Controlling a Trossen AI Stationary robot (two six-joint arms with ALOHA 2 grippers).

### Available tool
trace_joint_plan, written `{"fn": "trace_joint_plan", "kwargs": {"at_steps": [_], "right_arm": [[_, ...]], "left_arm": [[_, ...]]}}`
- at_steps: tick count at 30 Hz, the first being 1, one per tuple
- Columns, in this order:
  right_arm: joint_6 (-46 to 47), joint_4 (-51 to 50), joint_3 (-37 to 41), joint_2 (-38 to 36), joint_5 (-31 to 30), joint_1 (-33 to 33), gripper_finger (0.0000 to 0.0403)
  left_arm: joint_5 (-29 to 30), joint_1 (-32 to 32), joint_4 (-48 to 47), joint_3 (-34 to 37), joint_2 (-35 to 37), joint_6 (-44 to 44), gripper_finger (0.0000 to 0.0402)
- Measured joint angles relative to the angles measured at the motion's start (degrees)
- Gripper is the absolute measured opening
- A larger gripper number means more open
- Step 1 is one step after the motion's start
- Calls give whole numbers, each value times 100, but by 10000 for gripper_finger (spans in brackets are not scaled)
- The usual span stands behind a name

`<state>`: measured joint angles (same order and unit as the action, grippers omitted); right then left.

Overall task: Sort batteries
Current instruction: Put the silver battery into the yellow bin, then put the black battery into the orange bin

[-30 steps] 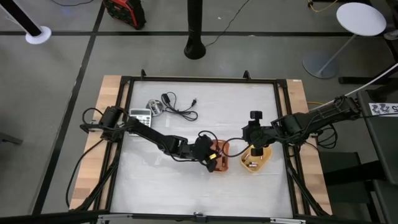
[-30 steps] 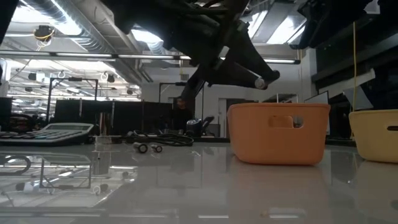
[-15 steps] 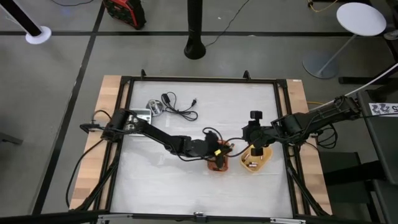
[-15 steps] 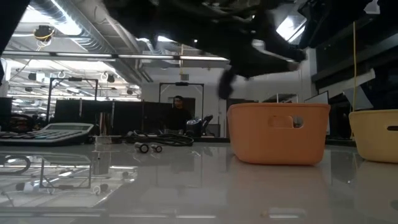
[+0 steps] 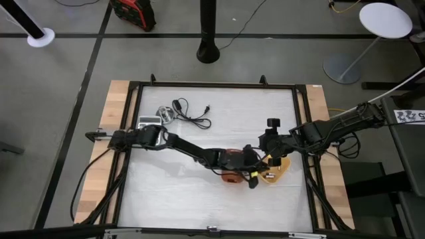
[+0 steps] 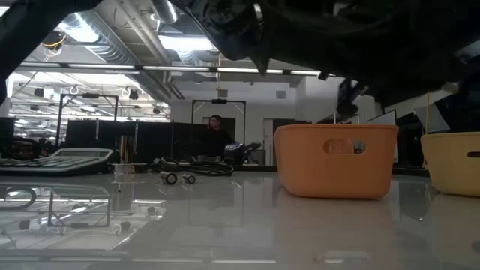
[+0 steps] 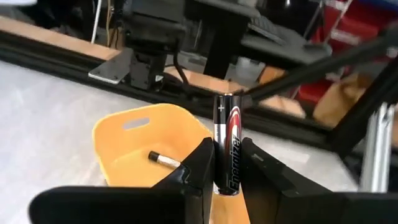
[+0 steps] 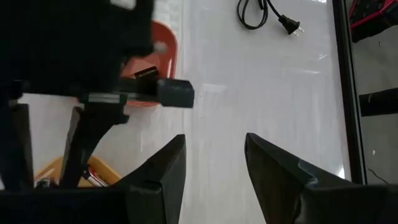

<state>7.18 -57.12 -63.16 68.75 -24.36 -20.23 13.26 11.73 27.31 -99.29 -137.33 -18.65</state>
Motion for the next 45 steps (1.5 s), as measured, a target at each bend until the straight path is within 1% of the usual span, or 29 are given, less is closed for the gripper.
{"fn": "trace_joint_plan", "kwargs": {"at_steps": [2,4,9,15,19,24,26,32,35,38,40,43,45], "right_arm": [[0,2,0,0,0,0,161],[0,8,0,0,1,0,161],[0,31,0,0,0,0,161],[0,56,0,0,2,0,161],[0,59,0,0,0,0,161],[0,63,0,0,0,0,161],[0,63,0,0,0,0,161],[0,65,0,0,1,0,161],[3,63,0,0,0,0,161],[141,52,0,1,2,0,161],[267,3,0,2,2,0,161],[611,3,0,2,0,0,161],[785,66,0,2,-2,0,161]], "left_arm": [[-1,21,-22,-95,-100,305,59],[-3,19,-31,-109,-145,420,59],[-9,-12,-358,-111,-165,308,59],[-9,-16,-399,-111,-167,227,59],[-117,-14,-424,-109,-167,203,59],[-115,-16,-419,-110,-167,668,61],[-114,-16,-444,-111,-167,622,72],[-112,-53,-400,-111,-167,530,143],[-114,-55,-484,-103,-66,544,165],[-127,-55,-888,-106,282,794,171],[-163,-53,-1460,-108,624,887,169],[-266,-53,-2801,-113,1252,735,161],[-285,-43,-3961,-111,1701,568,156]]}}
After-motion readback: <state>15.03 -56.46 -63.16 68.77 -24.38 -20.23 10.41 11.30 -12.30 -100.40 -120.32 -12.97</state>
